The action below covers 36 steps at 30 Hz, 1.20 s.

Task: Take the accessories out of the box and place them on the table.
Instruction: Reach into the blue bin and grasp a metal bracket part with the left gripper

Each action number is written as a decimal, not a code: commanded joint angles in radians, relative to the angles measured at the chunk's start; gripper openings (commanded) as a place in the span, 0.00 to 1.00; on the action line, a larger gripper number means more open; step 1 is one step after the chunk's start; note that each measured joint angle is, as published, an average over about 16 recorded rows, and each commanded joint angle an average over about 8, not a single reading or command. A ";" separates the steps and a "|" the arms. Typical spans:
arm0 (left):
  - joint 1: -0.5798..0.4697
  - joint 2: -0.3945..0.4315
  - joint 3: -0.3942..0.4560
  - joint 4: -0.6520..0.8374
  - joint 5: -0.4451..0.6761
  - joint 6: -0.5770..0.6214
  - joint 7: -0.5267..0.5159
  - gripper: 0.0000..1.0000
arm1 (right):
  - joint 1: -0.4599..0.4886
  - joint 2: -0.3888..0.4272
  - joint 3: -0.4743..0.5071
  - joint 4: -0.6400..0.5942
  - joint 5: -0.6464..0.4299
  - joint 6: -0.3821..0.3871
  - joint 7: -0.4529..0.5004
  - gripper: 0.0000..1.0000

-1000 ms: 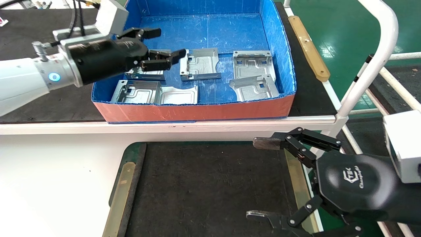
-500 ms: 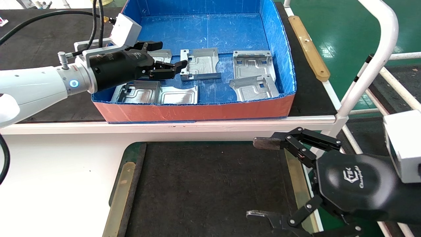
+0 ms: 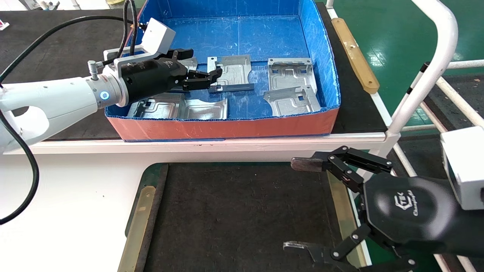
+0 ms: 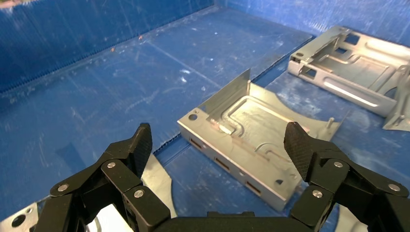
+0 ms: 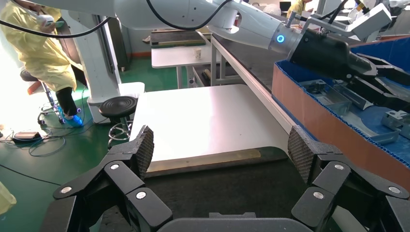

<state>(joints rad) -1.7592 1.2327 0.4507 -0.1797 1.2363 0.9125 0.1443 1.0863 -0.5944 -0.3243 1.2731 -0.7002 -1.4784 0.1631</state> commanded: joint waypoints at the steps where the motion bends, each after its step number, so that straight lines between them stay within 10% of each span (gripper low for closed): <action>1: 0.000 0.005 -0.001 0.008 0.000 -0.010 0.003 1.00 | 0.000 0.000 0.000 0.000 0.000 0.000 0.000 1.00; 17: -0.009 0.029 0.006 0.059 0.008 -0.012 -0.021 1.00 | 0.000 0.000 0.000 0.000 0.000 0.000 0.000 0.97; 25: -0.009 0.026 0.006 0.055 0.008 -0.012 -0.019 0.02 | 0.000 0.000 0.000 0.000 0.000 0.000 0.000 0.03; 36: -0.009 0.024 0.006 0.051 0.008 -0.014 -0.017 0.00 | 0.000 0.000 0.000 0.000 0.001 0.000 0.000 0.00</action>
<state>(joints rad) -1.7678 1.2566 0.4564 -0.1286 1.2440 0.8989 0.1275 1.0862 -0.5942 -0.3245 1.2728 -0.6997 -1.4781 0.1630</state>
